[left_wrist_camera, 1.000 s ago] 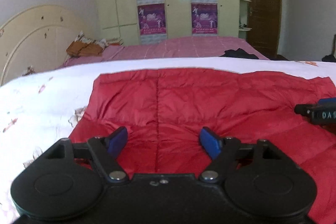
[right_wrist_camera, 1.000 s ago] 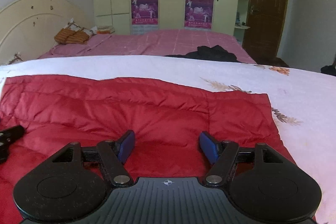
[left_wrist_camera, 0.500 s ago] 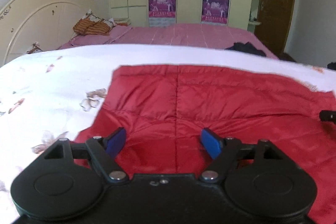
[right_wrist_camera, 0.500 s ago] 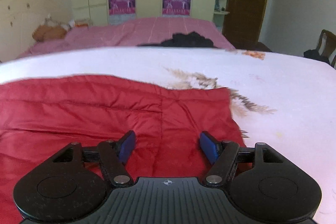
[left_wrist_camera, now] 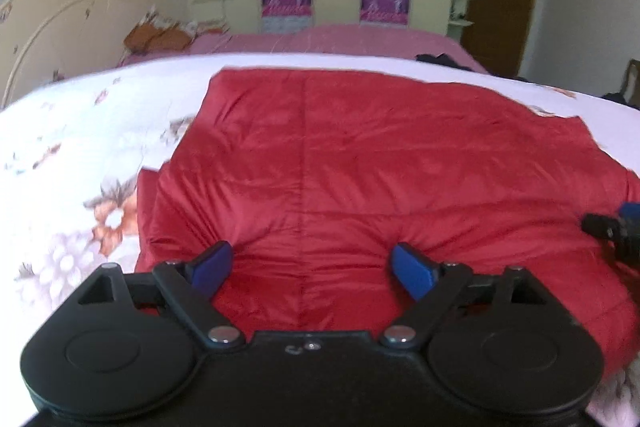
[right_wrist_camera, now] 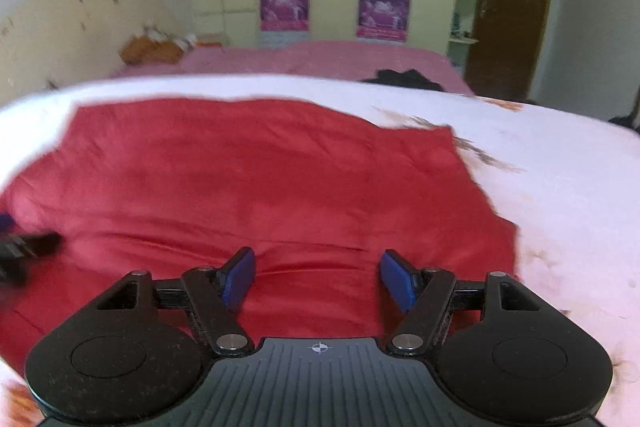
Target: Fold large clothes
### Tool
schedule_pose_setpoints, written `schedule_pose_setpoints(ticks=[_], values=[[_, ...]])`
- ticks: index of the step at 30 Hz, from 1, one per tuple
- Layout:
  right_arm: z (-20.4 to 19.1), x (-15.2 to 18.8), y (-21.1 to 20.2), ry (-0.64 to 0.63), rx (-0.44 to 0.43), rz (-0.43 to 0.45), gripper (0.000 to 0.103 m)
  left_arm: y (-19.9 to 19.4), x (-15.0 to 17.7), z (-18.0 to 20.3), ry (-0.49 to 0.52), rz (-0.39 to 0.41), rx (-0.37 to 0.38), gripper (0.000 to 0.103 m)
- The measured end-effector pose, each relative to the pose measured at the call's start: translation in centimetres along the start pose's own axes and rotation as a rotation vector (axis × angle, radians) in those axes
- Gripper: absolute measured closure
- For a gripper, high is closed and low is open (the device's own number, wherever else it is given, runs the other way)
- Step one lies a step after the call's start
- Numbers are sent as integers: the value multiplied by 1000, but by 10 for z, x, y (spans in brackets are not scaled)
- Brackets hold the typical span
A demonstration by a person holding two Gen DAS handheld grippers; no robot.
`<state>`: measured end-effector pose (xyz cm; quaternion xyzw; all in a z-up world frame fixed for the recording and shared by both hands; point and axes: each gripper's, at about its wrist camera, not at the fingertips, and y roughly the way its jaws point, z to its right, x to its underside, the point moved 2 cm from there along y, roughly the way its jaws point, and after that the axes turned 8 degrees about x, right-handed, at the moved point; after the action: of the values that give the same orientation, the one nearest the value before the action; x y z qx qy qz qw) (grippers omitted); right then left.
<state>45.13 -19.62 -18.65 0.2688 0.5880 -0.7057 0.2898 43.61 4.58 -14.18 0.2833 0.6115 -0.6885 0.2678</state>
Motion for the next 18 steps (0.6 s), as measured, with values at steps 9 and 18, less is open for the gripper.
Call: schedule_pose_setpoints(ticks=[9,18], values=[[9,8,13,14,11,-31,35,6,1,-3,-11,-31,-21,14],[42,3,-36,138,16,-53,35,-19,-7,-3,-29,-43,-39,14]])
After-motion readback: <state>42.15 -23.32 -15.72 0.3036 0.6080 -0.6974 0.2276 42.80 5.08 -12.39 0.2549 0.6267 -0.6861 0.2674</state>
